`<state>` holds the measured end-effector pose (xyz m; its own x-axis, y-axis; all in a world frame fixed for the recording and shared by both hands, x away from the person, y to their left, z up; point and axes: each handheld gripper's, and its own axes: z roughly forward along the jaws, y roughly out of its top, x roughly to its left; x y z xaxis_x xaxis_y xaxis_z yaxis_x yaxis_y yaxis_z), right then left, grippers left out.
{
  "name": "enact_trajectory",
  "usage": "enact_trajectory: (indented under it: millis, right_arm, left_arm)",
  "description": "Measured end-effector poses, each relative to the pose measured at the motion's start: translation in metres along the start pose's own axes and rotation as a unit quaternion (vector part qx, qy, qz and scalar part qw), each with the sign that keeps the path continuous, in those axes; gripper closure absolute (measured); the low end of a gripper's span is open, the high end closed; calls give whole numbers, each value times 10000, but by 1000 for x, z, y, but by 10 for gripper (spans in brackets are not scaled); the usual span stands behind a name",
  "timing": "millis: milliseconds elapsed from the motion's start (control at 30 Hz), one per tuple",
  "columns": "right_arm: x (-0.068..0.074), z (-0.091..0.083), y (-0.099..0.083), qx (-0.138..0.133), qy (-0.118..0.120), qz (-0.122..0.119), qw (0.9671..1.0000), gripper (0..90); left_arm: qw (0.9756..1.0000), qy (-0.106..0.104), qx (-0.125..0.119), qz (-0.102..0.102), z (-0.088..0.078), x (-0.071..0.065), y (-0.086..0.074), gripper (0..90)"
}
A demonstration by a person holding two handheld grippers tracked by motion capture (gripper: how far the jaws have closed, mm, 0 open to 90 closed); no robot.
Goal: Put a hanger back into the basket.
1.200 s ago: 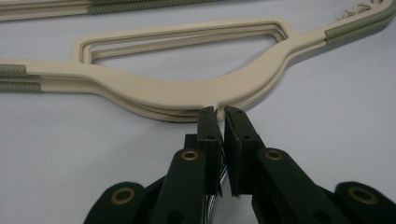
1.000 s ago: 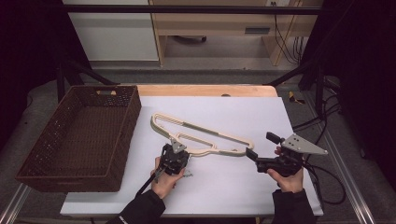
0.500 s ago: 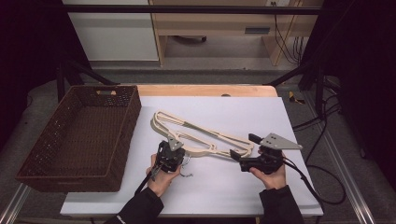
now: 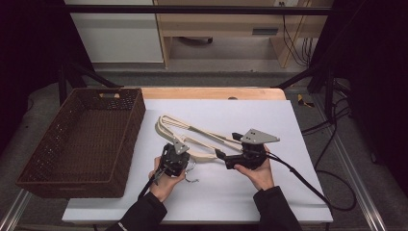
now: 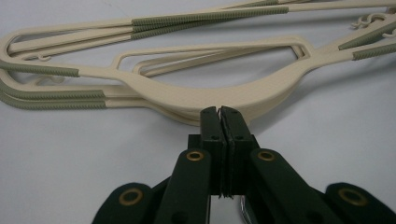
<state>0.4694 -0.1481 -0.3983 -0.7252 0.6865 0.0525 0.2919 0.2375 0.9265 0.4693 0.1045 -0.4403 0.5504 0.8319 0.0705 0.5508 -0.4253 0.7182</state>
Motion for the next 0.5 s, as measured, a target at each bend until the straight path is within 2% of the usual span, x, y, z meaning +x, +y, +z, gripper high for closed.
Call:
enact_trajectory:
  millis: [133, 167, 200, 333, 467, 500]
  right_arm:
    - [2, 21, -4, 293, 68, -96, 9995, 182]
    - [2, 21, -4, 293, 68, -96, 9995, 182]
    - [5, 29, -6, 404, 87, -132, 9991, 218]
    - [8, 43, -12, 595, 131, -155, 9980, 249]
    - [11, 52, -17, 784, 105, -330, 9963, 282]
    - [12, 56, -20, 884, 166, -392, 9952, 307]
  left_arm:
    - [10000, -44, 19, 23, -3, 3, 2, 886]
    - [10000, -44, 19, 23, -3, 3, 2, 886]
    - [10000, -46, -3, 16, -3, 3, 2, 886]
    - [10000, -56, 39, 54, -3, 4, 2, 886]
    - [9999, -71, 85, 96, -5, 3, 3, 886]
    - [9999, -71, 72, 110, -5, 3, 4, 886]
